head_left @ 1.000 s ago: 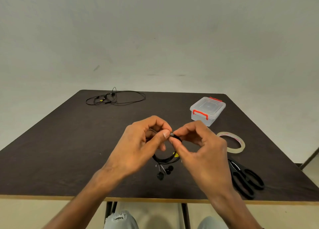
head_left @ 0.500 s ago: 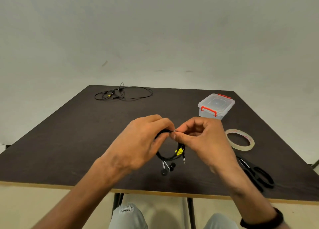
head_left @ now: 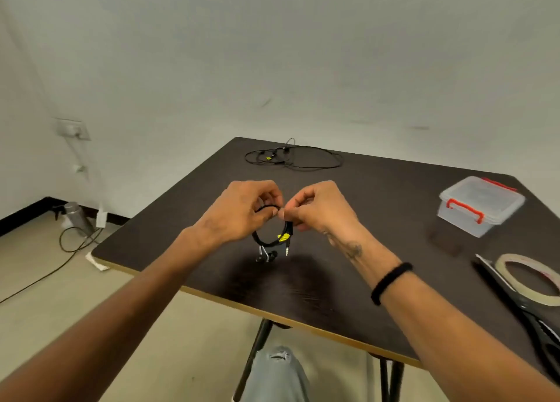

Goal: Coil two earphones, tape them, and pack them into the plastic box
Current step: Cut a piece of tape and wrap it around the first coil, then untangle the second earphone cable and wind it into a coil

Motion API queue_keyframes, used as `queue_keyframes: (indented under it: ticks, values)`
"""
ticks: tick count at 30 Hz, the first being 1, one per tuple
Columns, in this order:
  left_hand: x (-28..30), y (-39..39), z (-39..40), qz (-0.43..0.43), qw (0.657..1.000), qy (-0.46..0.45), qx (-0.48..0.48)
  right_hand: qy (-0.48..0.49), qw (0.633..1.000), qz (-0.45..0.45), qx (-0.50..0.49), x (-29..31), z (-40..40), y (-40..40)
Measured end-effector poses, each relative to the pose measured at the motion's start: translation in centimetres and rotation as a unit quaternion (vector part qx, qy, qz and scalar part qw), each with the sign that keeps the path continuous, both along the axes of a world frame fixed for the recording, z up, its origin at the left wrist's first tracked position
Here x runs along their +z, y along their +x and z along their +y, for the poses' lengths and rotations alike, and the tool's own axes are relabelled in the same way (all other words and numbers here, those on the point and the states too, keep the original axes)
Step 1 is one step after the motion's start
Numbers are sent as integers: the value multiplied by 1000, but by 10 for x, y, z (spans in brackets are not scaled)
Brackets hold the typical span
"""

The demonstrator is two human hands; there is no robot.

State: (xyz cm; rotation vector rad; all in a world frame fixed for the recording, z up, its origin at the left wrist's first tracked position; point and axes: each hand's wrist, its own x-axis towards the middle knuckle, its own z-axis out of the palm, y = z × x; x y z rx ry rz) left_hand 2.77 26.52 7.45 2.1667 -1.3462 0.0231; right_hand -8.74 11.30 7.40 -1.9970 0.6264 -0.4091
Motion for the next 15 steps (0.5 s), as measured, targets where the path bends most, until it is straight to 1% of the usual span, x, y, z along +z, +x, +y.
queue_keyframes:
  ticks: [2,4,5,6,8,12,15]
  values:
    - [-5,22,11,125,992,-23,11,15,1000,23,16,-2,5,25]
    - [-11,38,22,274,958,-71,35,17,999,40,24,-5,10,48]
    - [-14,44,27,323,940,-89,56,13,998,47,26,-7,12,58]
    - [-17,50,31,348,929,-99,81,7,998,55,27,-8,13,66]
    - [-27,60,38,355,922,-105,119,-5,997,68,25,-12,16,78]
    - [-50,80,46,324,932,-79,144,-54,994,96,23,-17,20,87]
    - [-57,86,43,305,936,-75,158,-69,991,110,27,-21,18,87]
